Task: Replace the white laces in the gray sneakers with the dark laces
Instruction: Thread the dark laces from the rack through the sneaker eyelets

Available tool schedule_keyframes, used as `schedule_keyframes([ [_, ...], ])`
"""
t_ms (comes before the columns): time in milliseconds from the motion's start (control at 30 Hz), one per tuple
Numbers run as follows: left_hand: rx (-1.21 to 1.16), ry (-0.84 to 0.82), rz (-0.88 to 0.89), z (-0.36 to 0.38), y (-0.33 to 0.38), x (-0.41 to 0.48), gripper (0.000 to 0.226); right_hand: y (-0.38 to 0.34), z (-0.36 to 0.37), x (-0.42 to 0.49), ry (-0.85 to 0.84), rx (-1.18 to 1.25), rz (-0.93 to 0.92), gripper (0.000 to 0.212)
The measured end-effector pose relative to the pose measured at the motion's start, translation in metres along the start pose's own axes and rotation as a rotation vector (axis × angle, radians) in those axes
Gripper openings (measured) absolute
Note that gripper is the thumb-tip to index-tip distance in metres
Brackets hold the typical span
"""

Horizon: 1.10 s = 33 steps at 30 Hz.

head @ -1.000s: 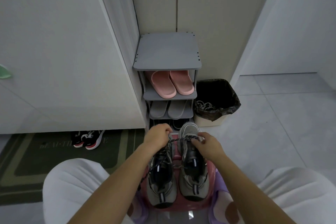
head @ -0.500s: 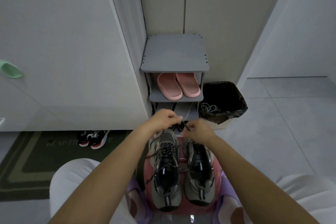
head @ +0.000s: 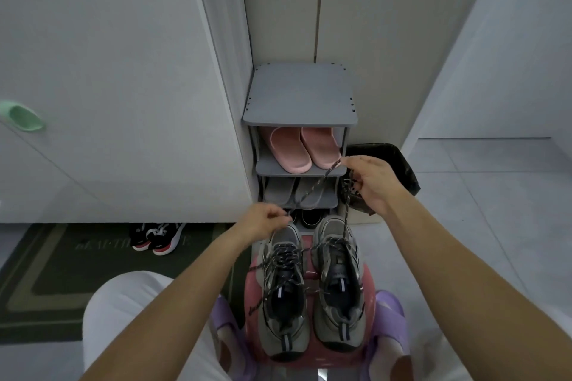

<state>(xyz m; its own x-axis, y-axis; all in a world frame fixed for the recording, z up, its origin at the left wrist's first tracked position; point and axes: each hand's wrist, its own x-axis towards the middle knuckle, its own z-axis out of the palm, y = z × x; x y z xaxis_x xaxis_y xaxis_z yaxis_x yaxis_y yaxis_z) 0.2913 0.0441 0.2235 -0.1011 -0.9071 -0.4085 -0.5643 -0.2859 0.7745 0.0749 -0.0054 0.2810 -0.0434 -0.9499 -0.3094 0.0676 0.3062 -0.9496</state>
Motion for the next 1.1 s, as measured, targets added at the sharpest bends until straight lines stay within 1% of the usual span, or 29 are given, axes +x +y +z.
schedule_keyframes([
  [100,0.265,-0.082,0.011,0.009,-0.004,-0.007,0.014,0.004,-0.005,0.001,0.018,0.088,0.024,0.018],
  [133,0.292,-0.080,0.008,0.013,-0.003,-0.008,0.015,0.006,-0.004,0.000,0.001,0.096,0.016,0.016],
  [167,0.229,-0.064,-0.012,0.018,-0.002,-0.008,0.013,0.010,-0.002,0.000,-0.013,0.069,0.006,0.013],
  [200,0.078,-0.040,-0.049,0.023,0.001,-0.009,0.009,0.016,-0.001,0.000,-0.005,-0.013,-0.003,0.008],
  [233,-0.111,-0.007,-0.093,0.029,0.003,-0.009,0.013,0.025,-0.001,-0.001,0.038,-0.153,-0.016,0.007],
  [267,-0.296,0.023,-0.131,0.035,0.005,-0.009,0.019,0.037,-0.002,-0.003,0.105,-0.329,-0.033,0.016],
  [300,-0.446,0.041,-0.159,0.042,0.008,-0.009,0.023,0.050,-0.005,-0.007,0.157,-0.497,-0.049,0.020],
  [333,-0.556,0.052,-0.176,0.048,0.012,-0.010,0.024,0.064,-0.008,-0.012,0.157,-0.632,-0.056,0.017],
  [367,-0.614,0.067,-0.186,0.055,0.014,-0.008,0.025,0.078,-0.010,-0.019,0.100,-0.740,-0.053,0.012],
  [433,-0.663,0.106,-0.206,0.064,0.021,-0.003,0.022,0.105,-0.010,-0.032,-0.074,-0.968,-0.037,0.015],
  [467,-0.656,0.125,-0.215,0.068,0.024,0.000,0.017,0.115,-0.008,-0.038,-0.141,-1.050,-0.051,0.016],
  [500,-0.631,0.136,-0.220,0.072,0.027,0.004,0.008,0.122,-0.008,-0.042,-0.174,-1.095,-0.072,0.017],
  [533,-0.590,0.142,-0.217,0.075,0.030,0.006,0.005,0.125,-0.007,-0.045,-0.175,-1.097,-0.086,0.017],
  [600,-0.462,0.162,-0.199,0.081,0.032,0.013,0.018,0.126,-0.008,-0.045,-0.145,-1.048,-0.085,0.014],
  [733,-0.207,0.154,-0.139,0.092,0.026,0.021,0.026,0.123,-0.012,-0.047,-0.143,-1.053,-0.087,0.008],
  [833,-0.030,0.129,-0.113,0.093,0.018,0.025,0.028,0.129,-0.016,-0.043,-0.083,-1.053,-0.071,0.019],
  [933,0.030,0.120,-0.101,0.093,0.012,0.027,0.022,0.133,-0.019,-0.042,-0.041,-1.108,-0.040,0.024],
  [1100,0.037,0.117,-0.111,0.093,0.006,0.028,0.026,0.131,-0.016,-0.041,-0.017,-1.116,0.025,0.022],
])
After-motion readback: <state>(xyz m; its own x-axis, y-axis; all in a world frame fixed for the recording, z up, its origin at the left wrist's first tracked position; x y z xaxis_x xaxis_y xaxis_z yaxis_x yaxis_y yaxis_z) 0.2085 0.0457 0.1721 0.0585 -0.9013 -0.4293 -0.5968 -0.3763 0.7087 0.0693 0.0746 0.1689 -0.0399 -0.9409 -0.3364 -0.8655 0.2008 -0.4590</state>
